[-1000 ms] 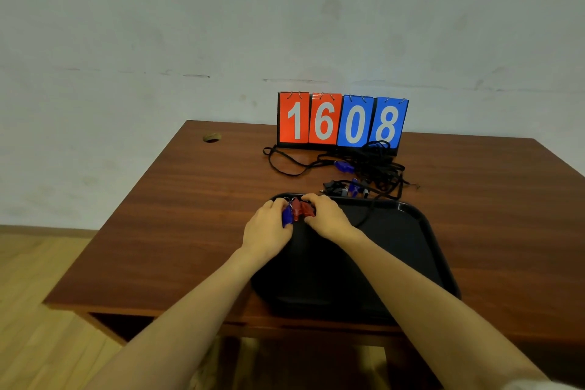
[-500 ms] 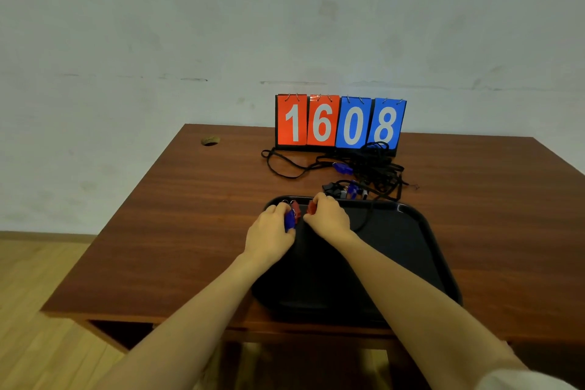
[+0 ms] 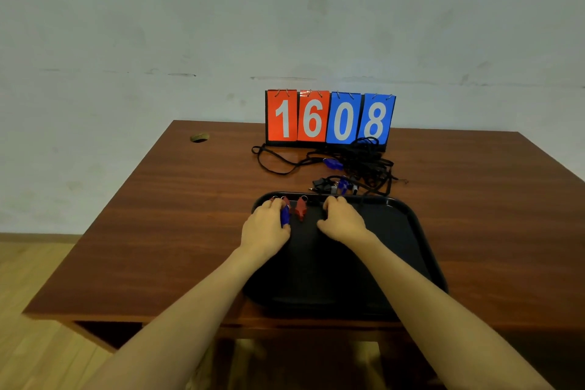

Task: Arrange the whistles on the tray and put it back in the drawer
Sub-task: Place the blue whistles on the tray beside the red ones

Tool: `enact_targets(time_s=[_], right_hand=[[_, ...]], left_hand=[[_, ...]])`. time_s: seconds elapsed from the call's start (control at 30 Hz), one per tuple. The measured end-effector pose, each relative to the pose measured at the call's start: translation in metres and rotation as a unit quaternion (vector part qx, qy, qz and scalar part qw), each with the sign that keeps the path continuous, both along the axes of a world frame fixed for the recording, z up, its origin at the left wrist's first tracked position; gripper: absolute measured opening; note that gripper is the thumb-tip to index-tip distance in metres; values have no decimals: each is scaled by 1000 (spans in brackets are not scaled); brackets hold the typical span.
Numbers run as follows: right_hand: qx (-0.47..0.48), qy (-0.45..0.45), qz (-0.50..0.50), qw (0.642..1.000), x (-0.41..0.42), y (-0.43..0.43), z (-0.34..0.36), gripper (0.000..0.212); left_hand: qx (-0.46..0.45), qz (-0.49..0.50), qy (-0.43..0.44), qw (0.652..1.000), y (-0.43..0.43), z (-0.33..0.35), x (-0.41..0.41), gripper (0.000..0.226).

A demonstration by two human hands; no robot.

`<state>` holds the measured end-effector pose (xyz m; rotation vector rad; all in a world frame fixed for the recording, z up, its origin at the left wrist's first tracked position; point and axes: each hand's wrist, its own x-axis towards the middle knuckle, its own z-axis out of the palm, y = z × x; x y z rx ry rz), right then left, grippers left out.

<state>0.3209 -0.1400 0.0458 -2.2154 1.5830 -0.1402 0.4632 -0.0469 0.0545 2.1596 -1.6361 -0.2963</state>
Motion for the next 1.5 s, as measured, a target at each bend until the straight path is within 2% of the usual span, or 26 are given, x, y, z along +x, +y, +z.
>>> enact_targets(time_s=[0.1,0.2,0.33,0.47,0.53,0.6,0.67,0.77,0.9,1.0,1.13,1.3,1.5], right_hand=[[4,43,18,999,-11,-2,-3,30],[-39,37,29,998,-14,-6,1,27],[-111,-61,-21,992,-17,-27,28,20],[-32,-218,-100,970,-27,-65,65,11],[-44,-252,-135,957,-35,-85,76,22],[-19,-234,-126,964,-41,-96,79,52],[15,-159,-77,984,-41,-96,72,68],[-16,-91,-24,995,-38,-85,51,61],[-88,-75,17,993,-34,-63,26,35],[-126,-67,77,987,-35,-49,12,27],[-130,-70,121,982,-39,-39,1,29],[-96,-75,157,980,-33,-28,-5,35],[-87,-41,169,981,-20,-19,-8,44]], left_hand=[[1,-10,-10,1000,-4,0,-10,48],[-3,-19,-10,1000,-9,1,-17,45],[-11,-18,-5,1000,-18,2,-26,45],[-6,-21,-16,1000,-29,2,-38,48],[-2,-28,-30,999,-35,1,-44,49],[2,-30,-51,998,-43,0,-49,48],[15,-25,-66,997,-51,-1,-53,47],[30,-10,-86,996,-62,-4,-58,47],[44,7,-117,992,-72,-6,-65,45],[51,17,-150,987,-74,-9,-67,50],[37,34,-150,987,-71,-10,-63,58],[-10,9,-144,990,-49,-13,-49,48],[-2,-13,-166,986,-29,-25,-33,50]])
